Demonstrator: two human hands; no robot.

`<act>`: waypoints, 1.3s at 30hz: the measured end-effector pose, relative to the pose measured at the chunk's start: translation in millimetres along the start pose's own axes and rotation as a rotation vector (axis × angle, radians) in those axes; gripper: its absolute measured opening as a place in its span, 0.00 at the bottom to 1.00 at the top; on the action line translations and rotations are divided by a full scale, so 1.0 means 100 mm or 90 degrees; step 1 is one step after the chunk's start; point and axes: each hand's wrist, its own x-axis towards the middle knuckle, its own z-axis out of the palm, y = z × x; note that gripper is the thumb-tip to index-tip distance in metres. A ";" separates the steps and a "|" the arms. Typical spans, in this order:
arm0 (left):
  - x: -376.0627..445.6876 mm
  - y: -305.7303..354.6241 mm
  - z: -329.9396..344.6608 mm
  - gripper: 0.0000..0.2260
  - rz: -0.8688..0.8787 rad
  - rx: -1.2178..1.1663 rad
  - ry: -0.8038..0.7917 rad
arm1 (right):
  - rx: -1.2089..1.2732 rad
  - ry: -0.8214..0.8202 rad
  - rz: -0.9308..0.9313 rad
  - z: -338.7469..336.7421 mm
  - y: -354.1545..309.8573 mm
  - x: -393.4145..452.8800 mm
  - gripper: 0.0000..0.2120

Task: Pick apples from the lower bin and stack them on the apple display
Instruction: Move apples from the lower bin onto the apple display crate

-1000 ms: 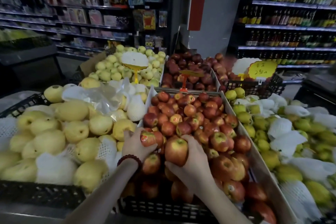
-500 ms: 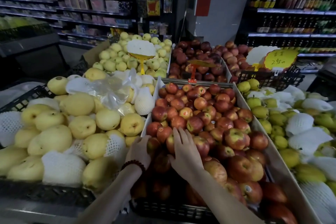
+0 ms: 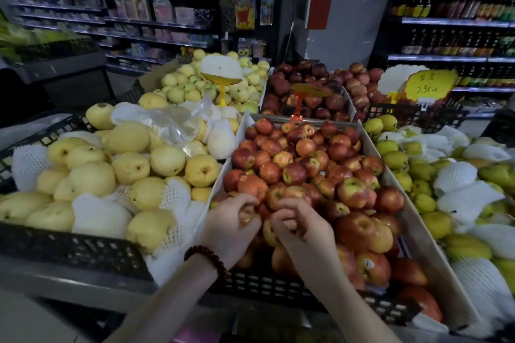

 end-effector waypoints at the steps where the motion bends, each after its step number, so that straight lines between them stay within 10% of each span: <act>1: -0.12 0.00 0.03 0.10 -0.003 -0.015 -0.002 | 0.019 -0.003 0.007 -0.03 0.05 -0.11 0.05; 28: -2.57 -2.37 2.83 0.05 -0.112 -0.251 -0.051 | 0.093 0.026 -0.021 0.58 3.68 -2.49 0.03; 39: -2.68 -3.26 3.41 0.08 -0.191 0.115 -0.185 | 0.055 0.020 0.037 0.61 4.38 -2.80 0.03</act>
